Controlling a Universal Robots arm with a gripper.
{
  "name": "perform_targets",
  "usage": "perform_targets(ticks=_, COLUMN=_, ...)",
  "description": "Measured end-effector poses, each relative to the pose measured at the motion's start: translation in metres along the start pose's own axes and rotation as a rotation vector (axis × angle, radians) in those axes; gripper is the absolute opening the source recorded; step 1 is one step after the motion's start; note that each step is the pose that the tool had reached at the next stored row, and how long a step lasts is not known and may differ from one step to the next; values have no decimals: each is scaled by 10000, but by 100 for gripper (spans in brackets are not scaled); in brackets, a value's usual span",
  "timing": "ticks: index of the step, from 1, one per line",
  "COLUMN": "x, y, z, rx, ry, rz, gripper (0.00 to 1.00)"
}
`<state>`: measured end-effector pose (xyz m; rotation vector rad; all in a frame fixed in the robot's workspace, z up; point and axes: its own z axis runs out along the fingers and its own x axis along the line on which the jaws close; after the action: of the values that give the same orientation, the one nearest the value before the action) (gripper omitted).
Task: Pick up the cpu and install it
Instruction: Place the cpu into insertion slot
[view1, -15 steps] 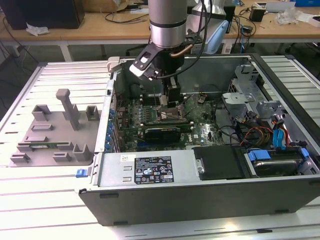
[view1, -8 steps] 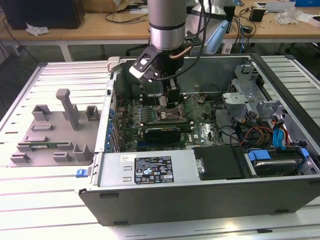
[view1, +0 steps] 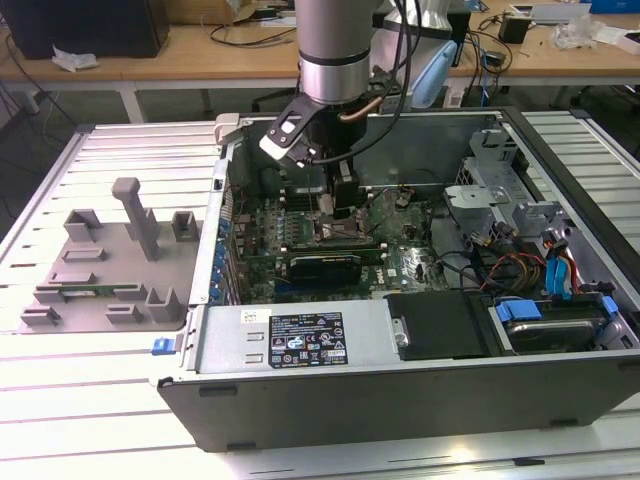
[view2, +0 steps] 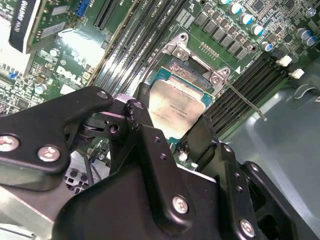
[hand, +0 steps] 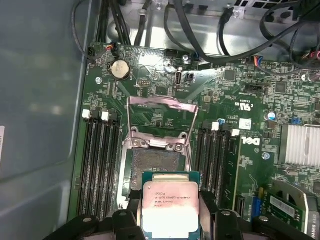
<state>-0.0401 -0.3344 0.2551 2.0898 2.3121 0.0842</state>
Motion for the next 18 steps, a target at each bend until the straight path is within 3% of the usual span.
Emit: perform_targets(ticks=18, x=69, y=0, z=143, rx=0, ry=1, rz=0, gripper=54)
